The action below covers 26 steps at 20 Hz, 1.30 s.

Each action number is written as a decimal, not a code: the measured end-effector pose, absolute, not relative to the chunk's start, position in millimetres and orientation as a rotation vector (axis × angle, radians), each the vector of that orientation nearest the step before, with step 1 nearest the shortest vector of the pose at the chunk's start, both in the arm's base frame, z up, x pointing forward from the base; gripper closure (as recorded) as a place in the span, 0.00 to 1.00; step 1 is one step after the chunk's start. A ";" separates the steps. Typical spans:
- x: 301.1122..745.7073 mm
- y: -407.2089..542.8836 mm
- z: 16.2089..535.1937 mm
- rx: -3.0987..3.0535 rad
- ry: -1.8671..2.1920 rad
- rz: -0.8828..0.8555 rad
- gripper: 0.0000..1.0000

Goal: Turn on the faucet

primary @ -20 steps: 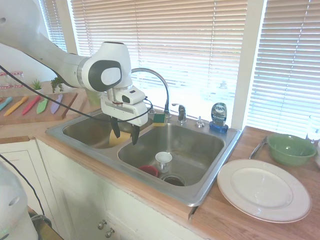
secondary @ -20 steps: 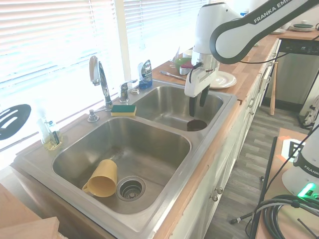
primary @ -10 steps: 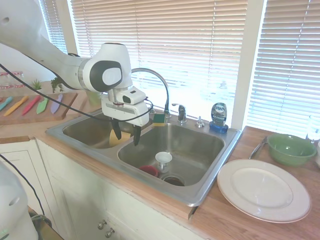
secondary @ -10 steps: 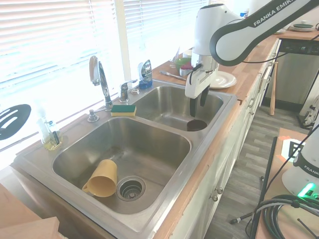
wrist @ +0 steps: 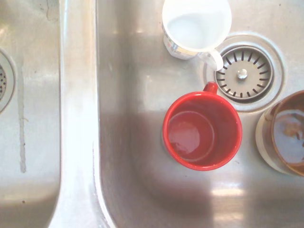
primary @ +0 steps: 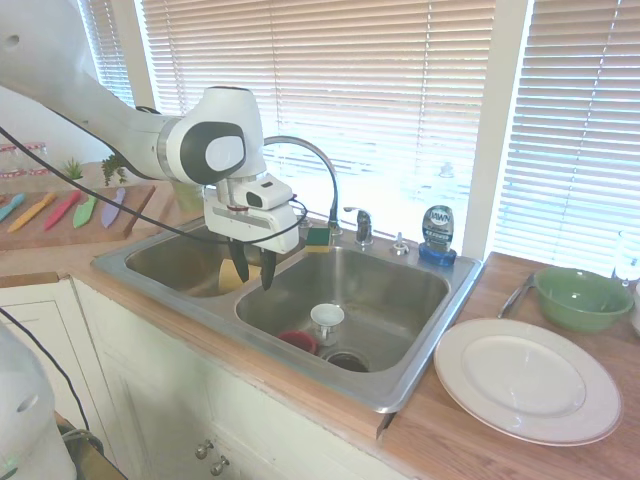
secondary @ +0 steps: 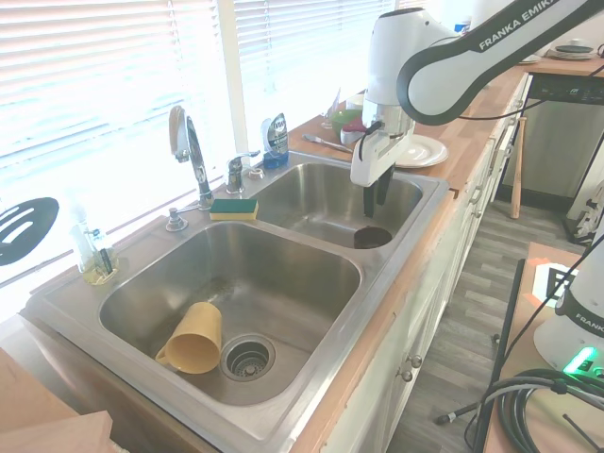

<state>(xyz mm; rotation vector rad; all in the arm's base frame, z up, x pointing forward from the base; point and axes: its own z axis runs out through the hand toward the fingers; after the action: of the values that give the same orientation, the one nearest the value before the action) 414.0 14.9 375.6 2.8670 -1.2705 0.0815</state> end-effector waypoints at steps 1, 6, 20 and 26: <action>414.0 14.8 375.5 2.867 -1.271 0.081 1.00; 414.9 13.7 375.5 2.865 -1.275 0.080 1.00; 548.3 1.8 380.0 2.838 -1.402 0.127 1.00; 611.1 1.4 394.7 2.836 -1.416 0.135 1.00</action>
<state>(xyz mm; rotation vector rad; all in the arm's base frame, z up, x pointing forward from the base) 611.1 1.4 394.7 2.8361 -1.4161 0.1352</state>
